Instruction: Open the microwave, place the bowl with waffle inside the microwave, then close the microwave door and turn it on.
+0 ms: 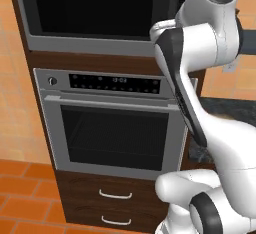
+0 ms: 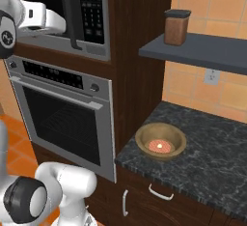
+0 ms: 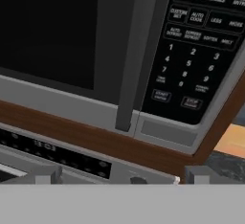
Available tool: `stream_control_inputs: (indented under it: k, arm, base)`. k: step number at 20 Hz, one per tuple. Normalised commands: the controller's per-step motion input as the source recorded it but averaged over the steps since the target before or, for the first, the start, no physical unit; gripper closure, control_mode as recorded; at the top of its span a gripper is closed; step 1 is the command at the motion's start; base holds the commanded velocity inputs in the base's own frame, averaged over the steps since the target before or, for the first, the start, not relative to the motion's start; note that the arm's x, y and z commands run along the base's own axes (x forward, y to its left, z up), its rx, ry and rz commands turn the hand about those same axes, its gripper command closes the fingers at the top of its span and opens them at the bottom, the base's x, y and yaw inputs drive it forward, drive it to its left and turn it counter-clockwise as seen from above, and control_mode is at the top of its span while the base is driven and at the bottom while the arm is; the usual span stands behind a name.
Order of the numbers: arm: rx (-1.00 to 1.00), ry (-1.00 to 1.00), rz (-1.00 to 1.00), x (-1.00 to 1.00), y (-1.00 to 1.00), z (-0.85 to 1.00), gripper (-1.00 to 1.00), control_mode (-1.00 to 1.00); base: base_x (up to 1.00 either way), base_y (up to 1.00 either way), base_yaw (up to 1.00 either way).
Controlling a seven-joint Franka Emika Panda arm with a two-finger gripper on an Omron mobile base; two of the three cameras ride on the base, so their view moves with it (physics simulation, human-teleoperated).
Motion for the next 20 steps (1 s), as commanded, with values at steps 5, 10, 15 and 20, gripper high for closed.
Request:
stream_control_inputs:
  k: [5,10,15,20]
  arm:
    - [0.0,-0.04,0.0,0.45,-0.03,0.0,-1.0,-1.0]
    - [0.0,-0.15,-0.01,0.36,-0.1,0.0,-1.0,-1.0]
    - [0.0,0.0,-0.02,0.48,-0.04,0.0,-1.0,-1.0]
    - [0.0,0.0,-0.04,0.4,-0.03,0.0,-1.0,-1.0]
  base:
    - [0.0,0.0,0.0]
    - [0.0,0.0,0.0]
    - [0.0,0.0,0.0]
    - [0.0,0.0,0.0]
